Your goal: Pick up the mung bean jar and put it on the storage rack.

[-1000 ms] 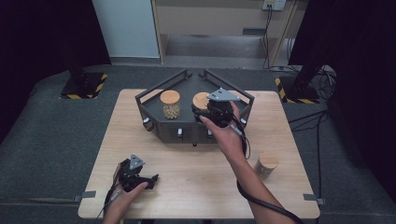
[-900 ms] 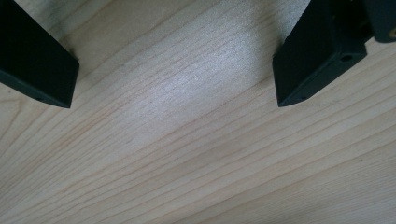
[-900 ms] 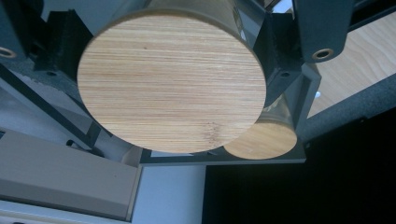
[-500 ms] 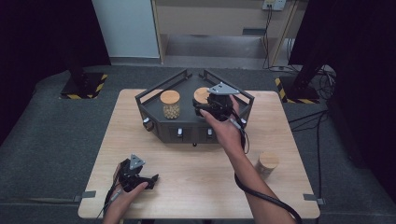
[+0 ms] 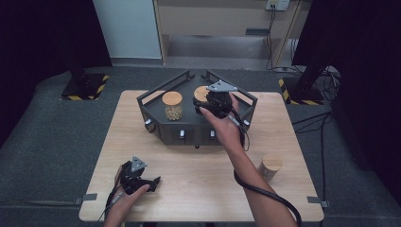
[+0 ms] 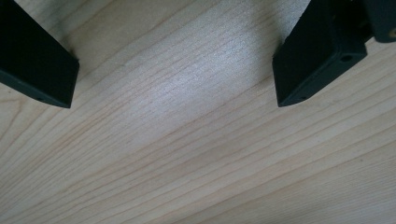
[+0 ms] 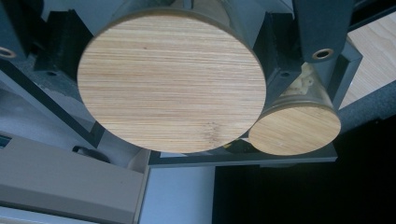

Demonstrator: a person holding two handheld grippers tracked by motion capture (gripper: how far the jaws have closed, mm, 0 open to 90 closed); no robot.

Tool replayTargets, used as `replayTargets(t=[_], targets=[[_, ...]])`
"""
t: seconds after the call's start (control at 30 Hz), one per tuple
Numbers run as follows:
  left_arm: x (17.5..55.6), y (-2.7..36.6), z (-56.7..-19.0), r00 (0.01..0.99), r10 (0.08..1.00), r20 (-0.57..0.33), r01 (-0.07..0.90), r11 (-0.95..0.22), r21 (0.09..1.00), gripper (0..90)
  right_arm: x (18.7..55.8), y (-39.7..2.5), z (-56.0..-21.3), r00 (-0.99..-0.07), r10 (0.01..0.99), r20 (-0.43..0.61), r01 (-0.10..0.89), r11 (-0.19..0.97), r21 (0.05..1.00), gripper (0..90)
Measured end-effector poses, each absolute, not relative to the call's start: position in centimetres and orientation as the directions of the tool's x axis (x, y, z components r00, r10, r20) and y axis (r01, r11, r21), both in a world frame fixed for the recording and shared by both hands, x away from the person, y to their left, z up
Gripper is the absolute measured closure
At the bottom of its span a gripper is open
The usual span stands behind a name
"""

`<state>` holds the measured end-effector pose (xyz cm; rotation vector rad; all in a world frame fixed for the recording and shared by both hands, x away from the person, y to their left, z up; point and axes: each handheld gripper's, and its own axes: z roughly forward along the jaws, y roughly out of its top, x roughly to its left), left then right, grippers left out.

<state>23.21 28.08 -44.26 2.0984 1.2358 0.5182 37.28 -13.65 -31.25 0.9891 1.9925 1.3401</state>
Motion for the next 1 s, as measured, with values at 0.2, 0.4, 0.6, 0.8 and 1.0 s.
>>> replayTargets(t=[0.2,0.4,0.6,0.8,1.0], targets=[[23.2,28.1,-44.3,0.480,0.877,0.014,0.625,-0.353,0.697,0.0,37.7,-13.3,-31.6,-0.582,0.812,-0.030,0.277,0.233,0.932,25.4],[23.2,28.1,-44.3,0.480,0.877,0.014,0.624,-0.353,0.697,0.0,38.0,-12.9,-32.1,-0.583,0.812,-0.027,0.283,0.234,0.930,25.4],[23.2,28.1,-44.3,0.480,0.877,0.014,0.625,-0.353,0.697,0.0,38.0,-12.8,-32.7,-0.583,0.813,-0.019,0.295,0.233,0.927,25.4],[23.2,28.1,-44.3,0.480,0.877,0.014,0.624,-0.353,0.697,0.0,38.2,-12.6,-33.1,-0.584,0.812,-0.013,0.297,0.228,0.927,25.4],[23.2,28.1,-44.3,0.480,0.877,0.014,0.624,-0.353,0.697,0.0,38.1,-12.4,-33.6,-0.589,0.808,-0.006,0.297,0.224,0.928,25.4]])
